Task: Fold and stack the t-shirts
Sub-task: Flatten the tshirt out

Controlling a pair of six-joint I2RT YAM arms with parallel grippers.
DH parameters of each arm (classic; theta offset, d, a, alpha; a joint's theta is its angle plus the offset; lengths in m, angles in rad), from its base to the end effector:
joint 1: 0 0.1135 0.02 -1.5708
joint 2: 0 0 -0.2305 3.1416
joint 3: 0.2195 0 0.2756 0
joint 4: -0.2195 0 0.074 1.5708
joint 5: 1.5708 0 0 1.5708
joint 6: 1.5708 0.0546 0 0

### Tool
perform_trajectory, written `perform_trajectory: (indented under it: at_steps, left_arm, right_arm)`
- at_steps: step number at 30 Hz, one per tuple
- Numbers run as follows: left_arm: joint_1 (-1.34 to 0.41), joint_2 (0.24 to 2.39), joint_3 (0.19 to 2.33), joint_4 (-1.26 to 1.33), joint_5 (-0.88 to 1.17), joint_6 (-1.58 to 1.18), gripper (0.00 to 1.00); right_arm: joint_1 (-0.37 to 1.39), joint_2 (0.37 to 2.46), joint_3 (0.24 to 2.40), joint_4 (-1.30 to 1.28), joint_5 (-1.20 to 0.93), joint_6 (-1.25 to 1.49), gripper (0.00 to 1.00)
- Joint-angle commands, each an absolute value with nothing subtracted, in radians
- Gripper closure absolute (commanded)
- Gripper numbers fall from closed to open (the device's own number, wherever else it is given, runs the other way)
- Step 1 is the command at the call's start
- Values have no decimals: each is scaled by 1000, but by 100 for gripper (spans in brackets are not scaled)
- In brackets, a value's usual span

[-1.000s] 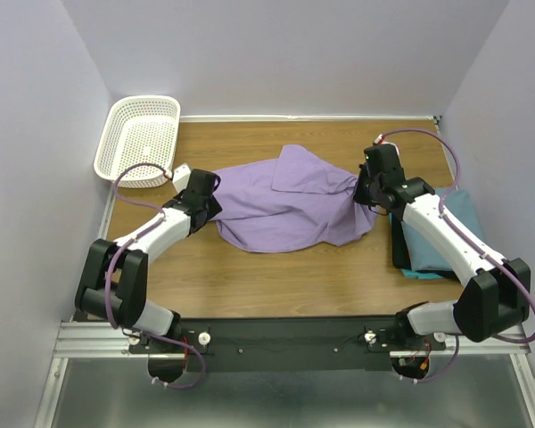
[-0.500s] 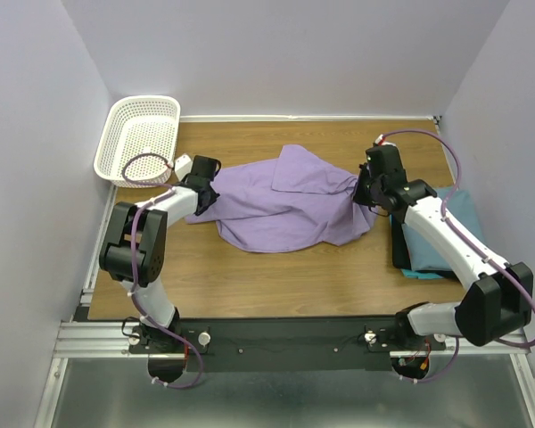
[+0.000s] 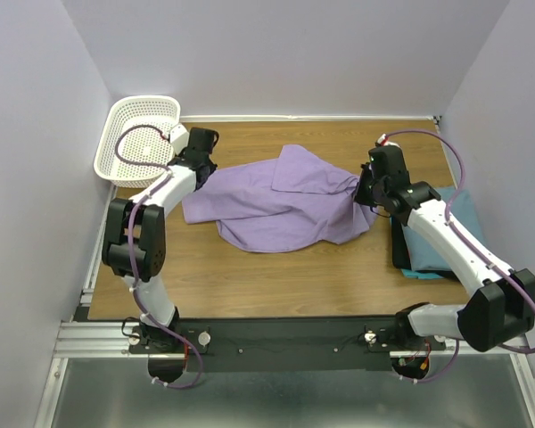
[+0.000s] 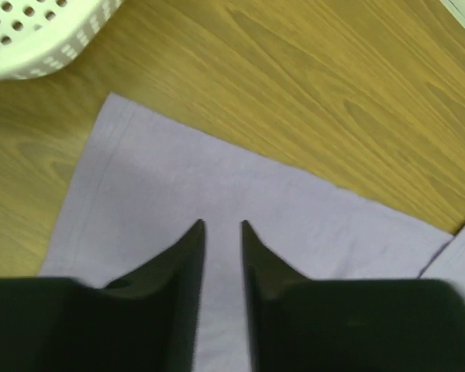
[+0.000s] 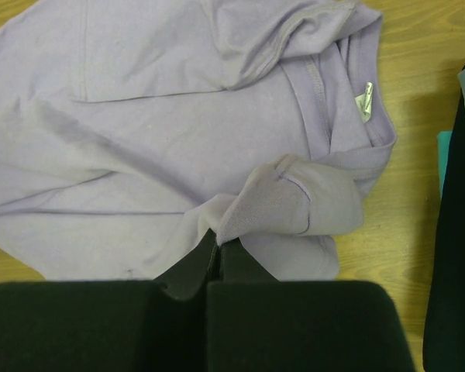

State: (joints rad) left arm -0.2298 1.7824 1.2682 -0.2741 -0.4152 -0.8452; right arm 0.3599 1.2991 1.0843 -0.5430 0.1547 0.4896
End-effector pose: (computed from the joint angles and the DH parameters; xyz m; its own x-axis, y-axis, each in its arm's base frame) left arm 0.4135 -0.0741 0.1709 -0.4070 -0.6078 -0.6819 -0.5620 0.7551 -0.3376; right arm 0.3087 0.1072 0.2489 -0.6821 0.2398 -0.6908 0.0879 0.9647 0.2481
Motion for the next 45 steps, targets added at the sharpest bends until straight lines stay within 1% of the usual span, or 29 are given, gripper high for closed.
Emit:
perform_trajectory:
  at_steps: [1, 4, 9, 11, 14, 15, 16, 17, 18, 22, 25, 26, 27, 28, 30, 31, 32, 37, 40, 42, 45]
  left_arm:
    - [-206, 1893, 1367, -367, -512, -812, 59]
    - [-195, 1986, 1452, -403, -531, -795, 53]
    - [-189, 2150, 1591, -471, -528, -772, 52]
    - [-186, 2186, 1644, -482, -517, -761, 52]
    - [-186, 2220, 1684, -491, -511, -750, 54]
    - [-186, 2221, 1689, -488, -508, -741, 56]
    - [-186, 2223, 1693, -483, -505, -738, 60]
    - [-186, 2226, 1697, -479, -497, -732, 63]
    - [-186, 2233, 1707, -477, -489, -724, 70]
    - [-186, 2272, 1758, -485, -468, -689, 87]
    - [-186, 2286, 1784, -517, -474, -693, 87]
    - [-186, 2277, 1772, -508, -466, -692, 84]
    - [-186, 2246, 1755, -480, -468, -692, 73]
    - [-186, 2229, 1726, -468, -472, -692, 67]
    - [-186, 2208, 1712, -454, -479, -680, 60]
    - [-186, 2191, 1710, -456, -489, -677, 55]
    - [-186, 2180, 1707, -454, -497, -675, 53]
    - [-184, 2123, 1663, -459, -537, -661, 52]
    - [-186, 2073, 1585, -416, -545, -660, 50]
    - [-186, 2057, 1562, -402, -548, -655, 48]
    - [-186, 2074, 1560, -414, -537, -649, 47]
  right_arm:
    - [356, 1273, 1072, -523, 124, 486, 100]
    - [356, 1269, 1074, -519, 111, 488, 99]
    - [356, 1256, 1068, -511, 101, 491, 100]
    - [356, 1249, 1063, -511, 101, 494, 100]
    - [356, 1238, 1052, -511, 101, 495, 100]
    - [356, 1232, 1051, -511, 103, 494, 99]
    - [356, 1227, 1048, -511, 104, 494, 99]
    - [356, 1224, 1046, -511, 106, 494, 99]
    - [356, 1221, 1046, -511, 104, 494, 99]
    - [356, 1216, 1046, -511, 101, 492, 99]
    - [356, 1204, 1045, -511, 104, 491, 99]
    - [356, 1201, 1043, -511, 107, 489, 99]
    - [356, 1200, 1043, -511, 109, 489, 100]
    - [356, 1201, 1045, -511, 109, 488, 99]
    - [356, 1204, 1046, -512, 103, 488, 100]
    - [356, 1206, 1045, -511, 100, 488, 99]
    - [356, 1206, 1045, -511, 97, 489, 100]
    - [356, 1206, 1046, -509, 95, 488, 99]
    - [356, 1206, 1045, -508, 92, 489, 100]
    - [356, 1207, 1045, -508, 84, 489, 100]
    - [356, 1209, 1042, -506, 78, 489, 100]
